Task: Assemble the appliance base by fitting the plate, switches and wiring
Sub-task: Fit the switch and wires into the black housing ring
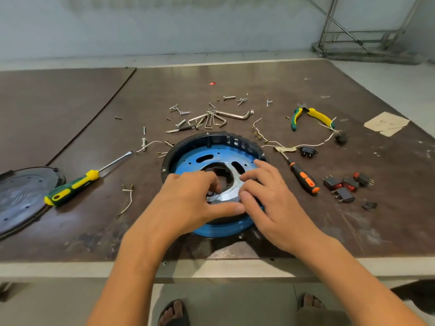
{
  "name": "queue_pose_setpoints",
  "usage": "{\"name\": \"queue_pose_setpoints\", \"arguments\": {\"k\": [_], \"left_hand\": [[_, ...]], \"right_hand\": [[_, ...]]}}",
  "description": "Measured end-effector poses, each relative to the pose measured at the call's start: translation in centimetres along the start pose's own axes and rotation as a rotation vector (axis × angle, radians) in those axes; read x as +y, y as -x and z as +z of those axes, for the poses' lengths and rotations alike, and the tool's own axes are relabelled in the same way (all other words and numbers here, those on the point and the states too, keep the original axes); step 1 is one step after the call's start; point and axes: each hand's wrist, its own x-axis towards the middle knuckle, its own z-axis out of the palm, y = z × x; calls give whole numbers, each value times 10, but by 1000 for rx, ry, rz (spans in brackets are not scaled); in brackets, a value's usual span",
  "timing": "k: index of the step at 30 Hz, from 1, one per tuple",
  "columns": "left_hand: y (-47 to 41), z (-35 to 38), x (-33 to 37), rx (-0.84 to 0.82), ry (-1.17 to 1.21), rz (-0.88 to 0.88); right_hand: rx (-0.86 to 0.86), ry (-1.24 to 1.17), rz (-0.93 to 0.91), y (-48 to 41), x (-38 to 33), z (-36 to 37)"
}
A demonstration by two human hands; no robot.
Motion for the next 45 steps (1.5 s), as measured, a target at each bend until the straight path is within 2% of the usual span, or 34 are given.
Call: {"name": "queue_pose_setpoints", "arguments": {"k": [8, 12, 15, 17, 20, 23, 26, 29, 31, 33, 37, 40, 42, 45], "left_hand": [[-6, -1, -15, 56, -63, 171], [-5, 5, -19, 120, -49, 169], [-7, 14, -13, 162, -44, 157], [-9, 18, -9, 169, -43, 136], [-11, 22, 0, 215, -112, 85], [-12, 26, 14, 230, -210, 15], [-10, 31, 27, 238, -228, -20], [-8, 28, 29, 155, -211, 53], [-8, 19, 19, 15, -90, 123], [-6, 8, 4, -53, 99, 146], [-3, 6, -9, 7, 95, 191], [-5, 10, -7, 47, 147, 205], [-5, 12, -5, 82, 277, 200], [-6, 13, 3, 145, 422, 216]], "right_hand": [[-2, -161, 212, -22, 40, -26], [135, -101, 303, -28, 59, -38], [292, -66, 300, -29, 66, -42], [325, -51, 353, -29, 75, -48], [164, 128, 534, -27, 98, -58], [-56, 256, 607, -23, 115, -63], [-121, 272, 606, -22, 121, -63], [15, 262, 583, -21, 126, -61], [60, 241, 588, -19, 129, -61], [45, 236, 589, -17, 133, -61], [187, 144, 568, -15, 132, -65], [298, -75, 504, -21, 117, -72], [266, -236, 411, -25, 97, -75], [192, -337, 275, -30, 62, -71]]}}
